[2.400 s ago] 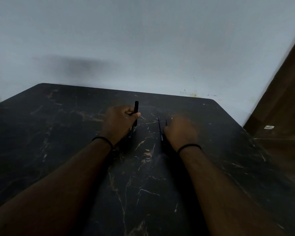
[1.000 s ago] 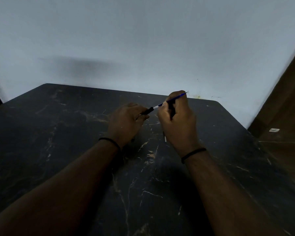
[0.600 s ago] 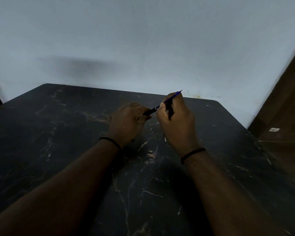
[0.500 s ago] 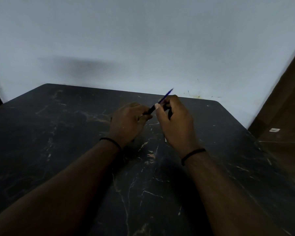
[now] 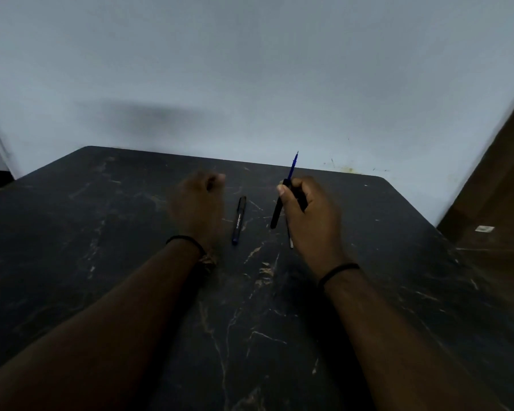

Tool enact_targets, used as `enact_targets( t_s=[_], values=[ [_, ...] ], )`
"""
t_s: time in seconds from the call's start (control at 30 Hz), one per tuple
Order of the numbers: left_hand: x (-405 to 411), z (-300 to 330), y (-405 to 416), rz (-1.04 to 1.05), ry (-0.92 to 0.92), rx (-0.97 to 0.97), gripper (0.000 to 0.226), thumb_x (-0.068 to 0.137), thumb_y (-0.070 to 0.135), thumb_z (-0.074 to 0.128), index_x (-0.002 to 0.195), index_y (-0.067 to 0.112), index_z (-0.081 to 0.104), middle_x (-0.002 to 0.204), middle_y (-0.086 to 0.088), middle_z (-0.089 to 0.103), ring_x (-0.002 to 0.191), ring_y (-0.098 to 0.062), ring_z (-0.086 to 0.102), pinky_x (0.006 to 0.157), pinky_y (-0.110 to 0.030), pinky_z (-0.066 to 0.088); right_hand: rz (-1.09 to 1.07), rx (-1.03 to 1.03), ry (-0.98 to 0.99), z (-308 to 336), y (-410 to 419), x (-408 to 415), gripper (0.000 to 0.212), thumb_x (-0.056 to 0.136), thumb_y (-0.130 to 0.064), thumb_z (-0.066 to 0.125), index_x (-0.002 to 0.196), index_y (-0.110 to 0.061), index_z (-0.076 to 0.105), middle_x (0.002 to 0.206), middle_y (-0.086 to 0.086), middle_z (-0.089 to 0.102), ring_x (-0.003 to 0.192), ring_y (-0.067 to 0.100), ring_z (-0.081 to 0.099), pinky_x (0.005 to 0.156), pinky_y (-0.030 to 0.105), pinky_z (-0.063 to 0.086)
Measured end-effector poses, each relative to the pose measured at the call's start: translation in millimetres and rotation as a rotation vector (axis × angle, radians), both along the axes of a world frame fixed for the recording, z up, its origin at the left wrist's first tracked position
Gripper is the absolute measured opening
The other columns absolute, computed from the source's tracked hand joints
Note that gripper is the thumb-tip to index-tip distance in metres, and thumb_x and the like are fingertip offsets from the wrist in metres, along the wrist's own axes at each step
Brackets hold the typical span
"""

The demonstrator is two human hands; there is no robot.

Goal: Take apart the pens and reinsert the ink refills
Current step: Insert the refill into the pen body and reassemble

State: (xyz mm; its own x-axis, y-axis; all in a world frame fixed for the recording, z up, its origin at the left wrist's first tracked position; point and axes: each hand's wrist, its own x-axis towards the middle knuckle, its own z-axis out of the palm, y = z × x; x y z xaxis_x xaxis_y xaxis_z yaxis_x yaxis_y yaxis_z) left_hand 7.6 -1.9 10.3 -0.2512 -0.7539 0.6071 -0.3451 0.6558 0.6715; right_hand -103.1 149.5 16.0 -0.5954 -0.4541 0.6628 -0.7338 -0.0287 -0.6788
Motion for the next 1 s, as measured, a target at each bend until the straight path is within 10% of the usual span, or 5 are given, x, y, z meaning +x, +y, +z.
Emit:
enact_targets(
  t_s=[0.2,0.7,1.0],
  values=[
    [16,-4,-24,0.184,-0.284,0.089,0.039,0.090,0.038,0.061,0.058,0.015,0.060,0.066,-0.005,0.060,0.067,-0.027,0.062,0.061,-0.029,0.039,0.039,0.109,-0.012,-4,0,3,0.011,0.096,-0.037,0.061,0.089,-0.028,0.061,0.072,-0.010,0.061,0.063,0.000,0.055,0.054,0.008,0.039],
    [0,-7,-15,0.222,-0.702,-0.136,0.043,0.082,0.053,0.064,0.091,0.011,0.070,0.101,-0.012,0.070,0.095,-0.032,0.066,0.069,-0.034,0.037,0.033,0.170,-0.011,-4,2,8,0.017,0.095,-0.036,0.063,0.090,-0.021,0.069,0.080,-0.006,0.068,0.075,0.007,0.064,0.060,0.010,0.045],
    [-7,1,-4,-0.202,-0.096,0.053,0.041,0.096,0.036,0.056,0.066,0.009,0.064,0.052,0.003,0.049,0.046,-0.010,0.041,0.048,-0.025,0.037,0.066,0.223,0.009,-6,-1,7,0.022,0.095,-0.037,0.061,0.082,-0.019,0.065,0.073,-0.004,0.064,0.069,0.012,0.060,0.062,0.031,0.051]
  ],
)
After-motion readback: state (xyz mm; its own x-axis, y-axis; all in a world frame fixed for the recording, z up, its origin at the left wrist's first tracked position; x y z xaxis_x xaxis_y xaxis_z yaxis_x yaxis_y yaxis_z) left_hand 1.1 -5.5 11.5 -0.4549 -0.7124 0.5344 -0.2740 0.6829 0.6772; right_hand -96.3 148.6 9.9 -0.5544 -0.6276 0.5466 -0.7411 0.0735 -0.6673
